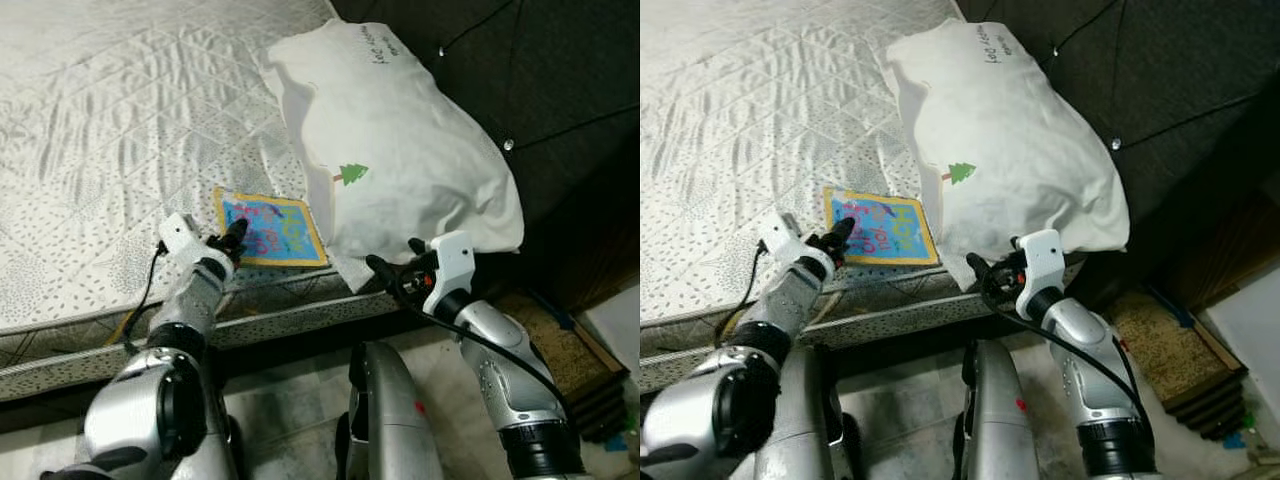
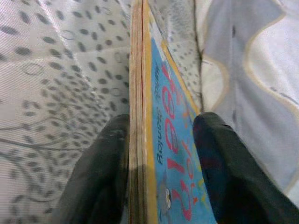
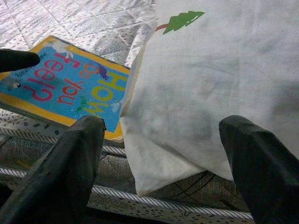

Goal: Clean up the room

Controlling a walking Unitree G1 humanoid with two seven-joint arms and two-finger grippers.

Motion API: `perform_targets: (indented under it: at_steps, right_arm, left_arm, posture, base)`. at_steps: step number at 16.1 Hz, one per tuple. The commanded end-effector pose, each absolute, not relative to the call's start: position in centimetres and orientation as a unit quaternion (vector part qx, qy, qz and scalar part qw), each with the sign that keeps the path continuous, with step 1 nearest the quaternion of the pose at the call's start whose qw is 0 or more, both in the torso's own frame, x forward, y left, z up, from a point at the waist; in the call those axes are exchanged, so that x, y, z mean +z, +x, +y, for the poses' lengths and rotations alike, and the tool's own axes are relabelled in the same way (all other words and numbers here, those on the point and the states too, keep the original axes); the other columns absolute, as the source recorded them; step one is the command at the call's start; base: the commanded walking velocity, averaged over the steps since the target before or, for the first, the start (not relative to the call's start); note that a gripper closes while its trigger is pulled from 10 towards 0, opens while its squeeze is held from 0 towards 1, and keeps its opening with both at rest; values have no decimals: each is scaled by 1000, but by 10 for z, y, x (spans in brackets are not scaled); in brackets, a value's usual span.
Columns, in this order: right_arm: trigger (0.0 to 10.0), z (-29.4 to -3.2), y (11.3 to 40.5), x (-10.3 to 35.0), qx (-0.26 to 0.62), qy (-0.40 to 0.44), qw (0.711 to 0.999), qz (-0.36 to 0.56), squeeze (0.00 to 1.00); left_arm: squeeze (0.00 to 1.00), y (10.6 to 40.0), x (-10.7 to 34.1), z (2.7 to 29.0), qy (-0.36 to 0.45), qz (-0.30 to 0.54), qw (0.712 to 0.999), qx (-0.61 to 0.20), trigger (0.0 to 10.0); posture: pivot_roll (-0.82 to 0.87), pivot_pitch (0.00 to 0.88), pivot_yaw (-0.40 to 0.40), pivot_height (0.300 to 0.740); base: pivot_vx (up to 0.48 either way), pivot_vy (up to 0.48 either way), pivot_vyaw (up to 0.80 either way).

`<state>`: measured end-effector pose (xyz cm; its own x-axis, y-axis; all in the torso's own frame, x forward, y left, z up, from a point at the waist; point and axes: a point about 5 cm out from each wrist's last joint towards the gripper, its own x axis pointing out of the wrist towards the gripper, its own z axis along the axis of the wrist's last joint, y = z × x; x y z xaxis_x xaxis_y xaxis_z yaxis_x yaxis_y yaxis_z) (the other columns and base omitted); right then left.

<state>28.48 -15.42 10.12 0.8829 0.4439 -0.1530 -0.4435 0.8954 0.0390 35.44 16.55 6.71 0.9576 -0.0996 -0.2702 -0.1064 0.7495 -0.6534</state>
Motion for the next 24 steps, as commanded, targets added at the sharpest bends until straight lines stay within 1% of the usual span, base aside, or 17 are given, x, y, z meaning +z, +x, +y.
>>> perform_targets:
  at_steps: [1,7,10,12,15,16,17,20,21,24]
  right_arm:
    - [10000,-154,286,105,233,-5,970,72,0]
    - [10000,-153,286,103,236,-8,969,73,0]
    - [10000,-151,287,104,237,-9,969,70,0]
    - [10000,-150,286,102,237,-8,969,71,0]
    - [10000,-148,285,101,232,-9,970,66,0]
    - [10000,-146,286,101,227,-5,972,59,0]
    - [10000,-146,286,101,226,-4,972,58,0]
    - [10000,-142,287,99,218,9,974,55,0]
    - [10000,-141,289,95,212,15,975,59,0]
    - [10000,-137,295,94,202,30,977,61,0]
  left_arm:
    - [1000,358,73,164,-347,140,927,-6,10000]
    - [1000,360,75,173,-323,141,936,4,10000]
    - [1000,361,78,184,-319,133,938,23,10000]
    - [1000,361,81,191,-285,125,950,32,10000]
    - [1000,360,87,190,-240,87,966,32,10000]
    - [1000,351,89,195,-208,53,976,45,10000]
    - [1000,348,89,197,-202,45,977,52,10000]
    - [1000,307,96,211,-137,-20,986,92,10000]
    - [1000,282,103,216,-94,-50,988,109,10000]
    - [1000,261,109,217,-67,-62,990,104,10000]
  posture:
    - [-163,131,-85,552]
    - [-157,122,-85,552]
    - [-156,122,-85,552]
    - [-147,118,-76,552]
    - [-125,111,-62,552]
    - [-111,108,-56,552]
    - [-99,105,-50,552]
    - [-61,94,-38,552]
    - [-34,90,-39,552]
    - [0,84,-41,552]
  base:
    - [0,0,0]
    - [0,0,0]
    - [0,0,0]
    - [0,0,0]
    - [0,0,0]
    - [0,0,0]
    - [0,0,0]
    - [0,0,0]
    - [0,0,0]
    - [0,0,0]
